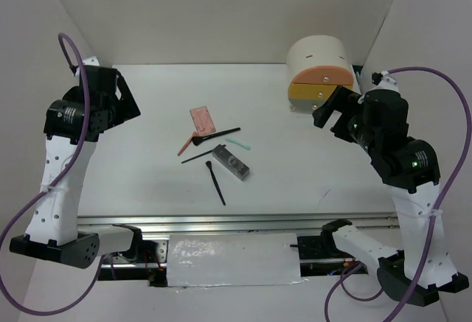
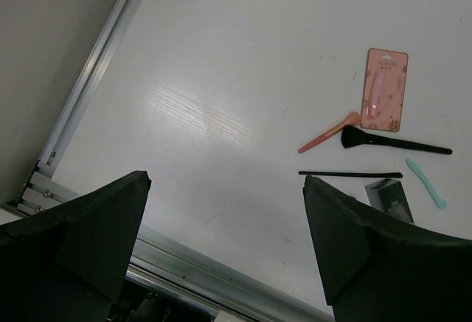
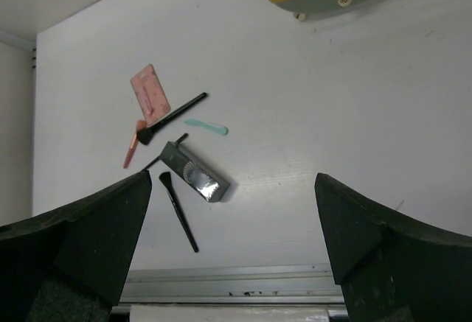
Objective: Organize the makeup
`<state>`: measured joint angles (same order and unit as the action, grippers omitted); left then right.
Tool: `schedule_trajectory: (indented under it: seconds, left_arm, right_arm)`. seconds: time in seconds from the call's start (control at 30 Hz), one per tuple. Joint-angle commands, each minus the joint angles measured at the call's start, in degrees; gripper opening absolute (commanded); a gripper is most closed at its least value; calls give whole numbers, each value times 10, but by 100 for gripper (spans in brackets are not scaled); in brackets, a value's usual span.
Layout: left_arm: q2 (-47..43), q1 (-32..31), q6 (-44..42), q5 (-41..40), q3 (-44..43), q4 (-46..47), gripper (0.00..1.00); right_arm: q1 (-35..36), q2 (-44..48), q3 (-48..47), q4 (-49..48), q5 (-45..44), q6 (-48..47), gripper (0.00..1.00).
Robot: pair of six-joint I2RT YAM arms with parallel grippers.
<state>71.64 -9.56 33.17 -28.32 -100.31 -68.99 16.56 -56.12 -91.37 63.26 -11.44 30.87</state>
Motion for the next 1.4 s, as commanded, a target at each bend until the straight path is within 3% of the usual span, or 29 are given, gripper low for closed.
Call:
schedule_trajectory:
  seconds: [0.0,0.13,0.3,0.37,0.43,0.47,0.5,0.6,0.83,1.0,1.1,1.37]
  left_arm:
    - [-14,1,1,-32,5,15,100]
    - [-16,1,8,-46,4,11,99]
    - [-20,1,8,-40,8,11,99]
    - [-26,2,8,-33,27,23,99]
    - [-29,1,0,-13,39,36,100]
    - [-28,1,0,-5,39,34,99]
    - [-26,1,-1,13,38,34,99]
    - [-27,1,-7,65,35,40,99]
    - [-36,1,-33,141,88,64,99]
    - [-55,1,-43,151,122,72,99]
    - [-51,1,-44,150,117,66,99]
    - [-32,1,-39,143,87,57,100]
  right_arm:
    - [-2,8,12,-79,2,1,100]
    - [-2,23,82,-156,40,10,100]
    - [-20,-18,109,-198,27,91,100]
    - [-43,-30,155,-237,63,116,100]
    - [-109,-38,231,-347,132,138,100]
    - [-133,-51,260,-394,209,165,100]
    - [-152,-62,287,-494,242,175,100]
    - [-202,-111,348,-607,273,211,97]
    - [-280,-214,353,-726,269,206,74]
    - [-319,-309,289,-745,338,190,64]
    - [-323,-356,235,-715,344,181,63]
    - [-326,-421,181,-750,383,204,57]
